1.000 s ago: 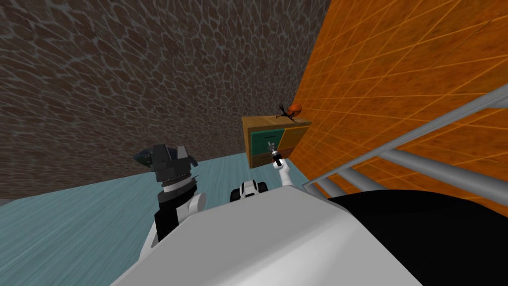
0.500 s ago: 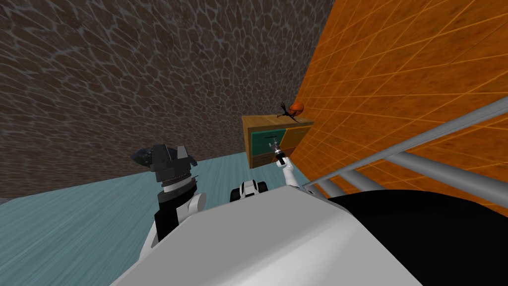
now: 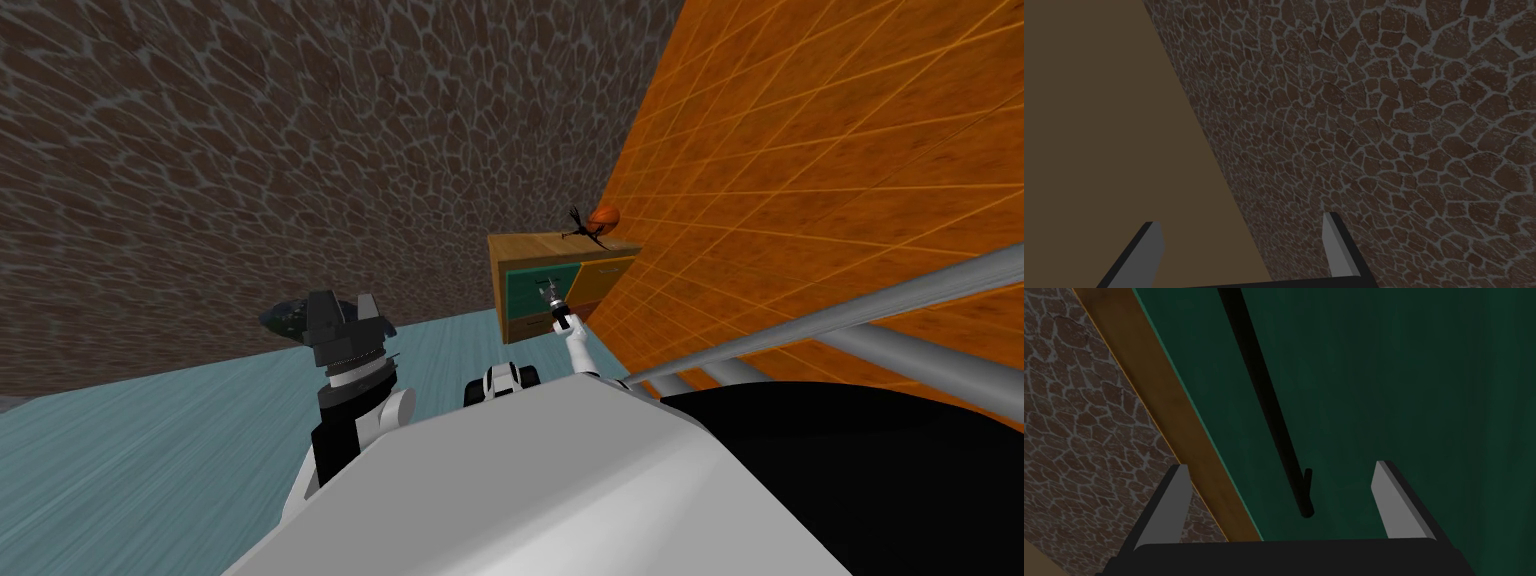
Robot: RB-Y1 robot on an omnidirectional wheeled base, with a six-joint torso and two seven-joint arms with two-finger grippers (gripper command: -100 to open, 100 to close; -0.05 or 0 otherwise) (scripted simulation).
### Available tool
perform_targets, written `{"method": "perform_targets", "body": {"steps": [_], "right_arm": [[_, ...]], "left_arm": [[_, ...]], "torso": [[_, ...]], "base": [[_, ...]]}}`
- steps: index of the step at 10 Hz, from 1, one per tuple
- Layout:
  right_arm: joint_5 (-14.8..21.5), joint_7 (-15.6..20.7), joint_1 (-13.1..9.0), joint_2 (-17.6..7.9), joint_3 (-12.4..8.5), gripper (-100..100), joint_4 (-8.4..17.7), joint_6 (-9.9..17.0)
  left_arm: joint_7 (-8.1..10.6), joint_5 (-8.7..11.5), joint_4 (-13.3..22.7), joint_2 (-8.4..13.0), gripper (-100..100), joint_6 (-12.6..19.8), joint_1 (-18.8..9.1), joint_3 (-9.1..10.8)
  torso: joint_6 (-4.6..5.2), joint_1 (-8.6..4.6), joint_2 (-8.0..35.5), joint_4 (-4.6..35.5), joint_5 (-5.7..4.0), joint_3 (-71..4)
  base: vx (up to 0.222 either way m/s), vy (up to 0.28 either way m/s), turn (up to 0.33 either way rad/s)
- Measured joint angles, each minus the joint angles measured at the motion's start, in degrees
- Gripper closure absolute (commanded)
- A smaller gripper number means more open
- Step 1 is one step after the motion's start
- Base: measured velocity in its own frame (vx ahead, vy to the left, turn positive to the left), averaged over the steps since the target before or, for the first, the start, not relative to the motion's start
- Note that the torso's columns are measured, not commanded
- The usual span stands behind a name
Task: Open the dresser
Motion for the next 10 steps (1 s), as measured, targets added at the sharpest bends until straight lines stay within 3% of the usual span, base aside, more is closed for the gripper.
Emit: {"method": "perform_targets", "body": {"steps": [2, 3, 10], "right_arm": [[0.07, -0.73, -0.96, -0.77, 0.22, -100, 0.32, 0.90], [0.08, -0.93, -1.10, -0.88, 0.25, 100, 0.35, 1.15], [0.37, -2.22, -0.79, -1.65, 1.31, 100, 0.32, 1.83]], "left_arm": [[0.00, 0.00, 0.00, 0.00, 0, 0.00, -0.01, -0.01], [0.00, 0.00, 0.00, 0.00, 0, 0.00, -0.01, -0.01], [0.00, 0.00, 0.01, -0.01, 0, 0.01, -0.02, -0.01]], "torso": [[-0.01, 0.02, 0.08, 0.05, 0.02, 0.06], [0.01, -0.02, 0.09, 0.02, -0.01, 0.05], [0.04, -0.01, -0.14, 0.21, 0.12, -0.07]], "base": [[0.046, -0.005, 0.028], [0.006, 0.000, -0.002], [-0.155, 0.003, -0.019]]}}
